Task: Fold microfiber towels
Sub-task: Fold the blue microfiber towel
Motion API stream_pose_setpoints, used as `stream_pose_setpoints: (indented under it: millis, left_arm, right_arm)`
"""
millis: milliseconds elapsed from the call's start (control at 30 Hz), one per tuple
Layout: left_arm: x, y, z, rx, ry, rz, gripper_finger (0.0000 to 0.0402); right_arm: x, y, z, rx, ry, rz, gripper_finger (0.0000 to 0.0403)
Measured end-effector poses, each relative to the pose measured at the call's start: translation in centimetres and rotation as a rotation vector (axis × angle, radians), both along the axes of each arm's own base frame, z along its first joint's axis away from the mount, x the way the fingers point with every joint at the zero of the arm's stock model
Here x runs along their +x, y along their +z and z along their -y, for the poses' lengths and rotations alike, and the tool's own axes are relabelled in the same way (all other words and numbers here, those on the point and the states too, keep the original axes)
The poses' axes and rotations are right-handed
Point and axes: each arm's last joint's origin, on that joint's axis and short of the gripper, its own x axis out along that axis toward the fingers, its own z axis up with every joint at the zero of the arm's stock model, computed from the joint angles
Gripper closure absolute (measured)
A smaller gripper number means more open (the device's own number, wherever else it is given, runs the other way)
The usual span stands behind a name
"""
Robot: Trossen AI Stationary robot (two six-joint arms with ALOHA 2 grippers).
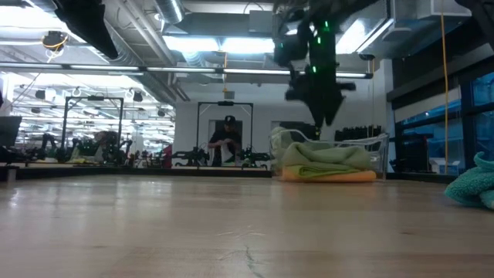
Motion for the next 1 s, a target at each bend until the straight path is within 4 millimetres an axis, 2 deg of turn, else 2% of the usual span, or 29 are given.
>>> stream_pose_setpoints:
  millis: [133,267,400,500,600,733,1000]
  left_arm:
    - [0.0,0.0,0.0,-0.005,0.0,0.0,0.0314]
    - [0.0,0.0,0.0,-0.008,-0.002,-0.001,0.0314]
    - [0.0,0.0,0.0,-0.008,-0.002,-0.001,0.0315]
    - [0.0,0.0,0.0,-0.008,-0.002,-0.001,0.0315]
    - [0.0,0.0,0.0,-0.007,-0.004,-0.003,0.0315]
    - [0.0,0.0,0.0,-0.006,-0.005,-0.003,0.0314]
    - [0.0,0.0,0.0,-0.005,-0.007,-0.004,0.0314]
  right_arm:
    - [0.6,3.0,-1.6,0.045,0.049,0.036,0.0247]
    - [1.4,4.1,-4.8,0.159,0.17,0.054,0.0247]
    - [2.2,2.9,-8.1,0.197,0.244,0.033,0.0247]
    - [2.5,0.2,-9.1,0.213,0.264,0.019,0.0247]
    - [2.0,-2.7,-8.9,0.252,0.2,0.03,0.0247]
    - [1.4,-5.2,-7.8,0.253,0.107,0.081,0.0247]
    - [0.3,-6.7,-4.3,0.116,-0.056,0.143,0.0247]
